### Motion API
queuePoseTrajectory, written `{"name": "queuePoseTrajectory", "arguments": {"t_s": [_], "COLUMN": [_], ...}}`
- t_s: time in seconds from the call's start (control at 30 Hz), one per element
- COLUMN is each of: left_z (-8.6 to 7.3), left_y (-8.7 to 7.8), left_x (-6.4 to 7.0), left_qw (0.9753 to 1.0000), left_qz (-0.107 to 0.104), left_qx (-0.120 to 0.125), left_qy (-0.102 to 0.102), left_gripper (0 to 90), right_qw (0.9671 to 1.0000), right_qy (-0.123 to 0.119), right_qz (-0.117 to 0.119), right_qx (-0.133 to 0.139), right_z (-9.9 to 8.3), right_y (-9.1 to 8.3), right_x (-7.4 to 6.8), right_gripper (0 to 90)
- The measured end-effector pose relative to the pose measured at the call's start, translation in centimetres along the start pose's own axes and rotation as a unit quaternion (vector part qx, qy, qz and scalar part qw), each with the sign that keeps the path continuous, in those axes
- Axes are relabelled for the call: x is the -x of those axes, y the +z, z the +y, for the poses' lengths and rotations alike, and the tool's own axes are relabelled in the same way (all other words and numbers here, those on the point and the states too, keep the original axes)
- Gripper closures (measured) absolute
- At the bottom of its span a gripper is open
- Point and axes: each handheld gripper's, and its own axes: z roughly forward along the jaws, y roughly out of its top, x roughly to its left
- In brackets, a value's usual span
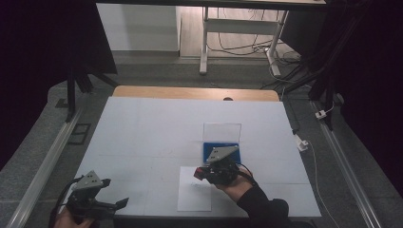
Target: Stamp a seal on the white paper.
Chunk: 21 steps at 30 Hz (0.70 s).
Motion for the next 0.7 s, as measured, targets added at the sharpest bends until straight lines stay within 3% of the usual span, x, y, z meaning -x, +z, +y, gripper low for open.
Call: {"name": "queuePoseTrajectory", "arguments": {"t_s": [0.37, 0.7], "left_z": [0.0, 0.0], "left_y": [0.0, 0.0], "left_x": [0.0, 0.1], "left_qw": [1.0000, 1.0000], "left_qz": [0.000, 0.000], "left_qx": [0.000, 0.000], "left_qy": [0.003, 0.004], "left_gripper": [5.2, 5.2], "right_qw": [0.9998, 0.9991], "right_qy": [0.010, 0.018], "right_qz": [-0.008, -0.030], "right_qx": [0.013, 0.026], "right_z": [0.0, -0.1], "right_y": [-1.3, -2.7], "right_x": [0.9, 1.9], "right_gripper": [79.8, 79.8]}}
